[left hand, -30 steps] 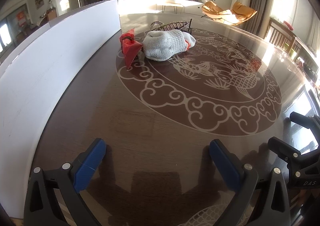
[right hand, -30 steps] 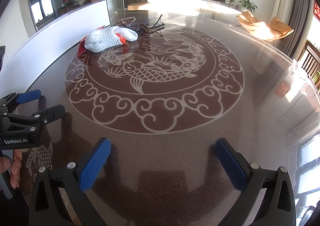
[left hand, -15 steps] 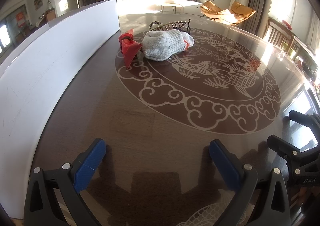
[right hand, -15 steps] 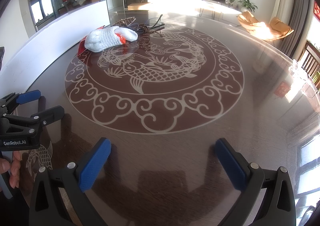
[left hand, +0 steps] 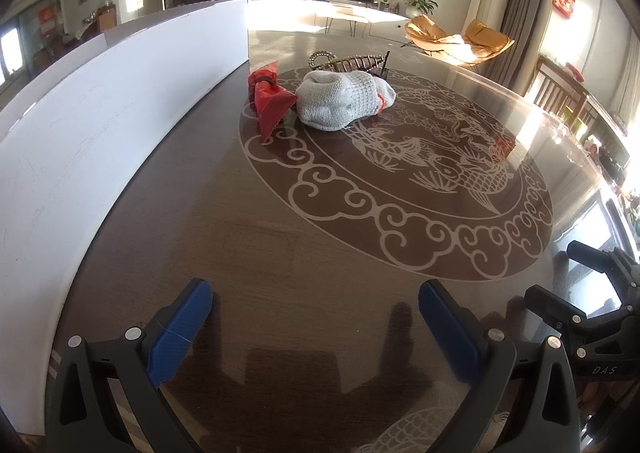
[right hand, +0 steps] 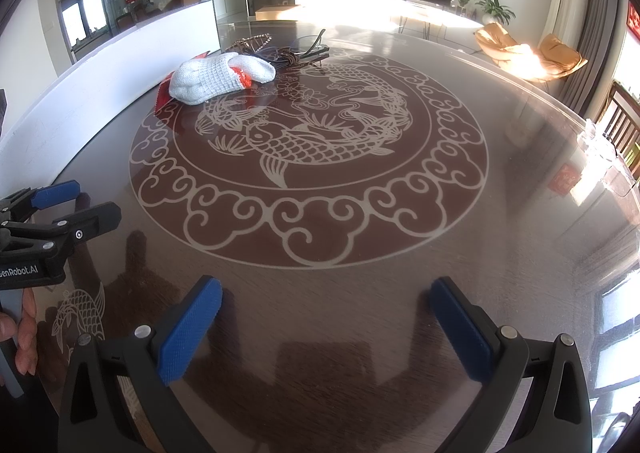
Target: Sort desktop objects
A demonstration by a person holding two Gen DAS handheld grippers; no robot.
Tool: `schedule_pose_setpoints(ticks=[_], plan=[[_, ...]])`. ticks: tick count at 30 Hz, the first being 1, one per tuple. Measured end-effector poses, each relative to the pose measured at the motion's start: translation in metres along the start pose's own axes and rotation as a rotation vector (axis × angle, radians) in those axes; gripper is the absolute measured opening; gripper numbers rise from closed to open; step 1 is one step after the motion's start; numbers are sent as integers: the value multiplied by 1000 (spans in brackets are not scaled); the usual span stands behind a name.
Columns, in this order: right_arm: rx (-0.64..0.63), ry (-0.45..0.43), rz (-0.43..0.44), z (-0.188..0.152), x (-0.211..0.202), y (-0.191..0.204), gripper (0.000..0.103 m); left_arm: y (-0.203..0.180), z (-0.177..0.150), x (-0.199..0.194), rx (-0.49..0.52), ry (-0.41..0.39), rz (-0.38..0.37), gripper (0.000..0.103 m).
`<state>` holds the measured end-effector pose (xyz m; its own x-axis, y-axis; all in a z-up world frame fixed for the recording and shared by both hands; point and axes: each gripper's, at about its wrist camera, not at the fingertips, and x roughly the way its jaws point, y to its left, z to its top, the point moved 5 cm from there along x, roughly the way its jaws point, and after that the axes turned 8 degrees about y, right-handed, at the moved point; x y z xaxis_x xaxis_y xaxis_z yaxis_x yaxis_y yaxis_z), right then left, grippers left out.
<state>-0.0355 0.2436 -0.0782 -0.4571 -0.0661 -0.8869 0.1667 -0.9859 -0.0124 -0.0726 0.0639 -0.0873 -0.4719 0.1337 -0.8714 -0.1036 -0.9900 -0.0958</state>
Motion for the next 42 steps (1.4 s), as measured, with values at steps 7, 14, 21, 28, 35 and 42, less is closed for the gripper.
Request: schedule_pose_setpoints(ticks=[7,14,21,28,35,42], plan=[[0,0,0,0,0,0,103,39,2,-6,-165,-39,62,103],[-62,71,31,29,16,11,103,50,2,-8,-198,-62,125,103],[-48,-14,143,136,30,61,103,48,2,-8,-194,-69,138,103],[19,-75,42,226,62,97,103,51,1,-7,-213,-60,109,103],[-185,38,187,229,90,126,65,46,2,-1,-189,-35,101,103],[-362,115,400,141,59,135,59,49,-2,-5,-215,-46,85,103]])
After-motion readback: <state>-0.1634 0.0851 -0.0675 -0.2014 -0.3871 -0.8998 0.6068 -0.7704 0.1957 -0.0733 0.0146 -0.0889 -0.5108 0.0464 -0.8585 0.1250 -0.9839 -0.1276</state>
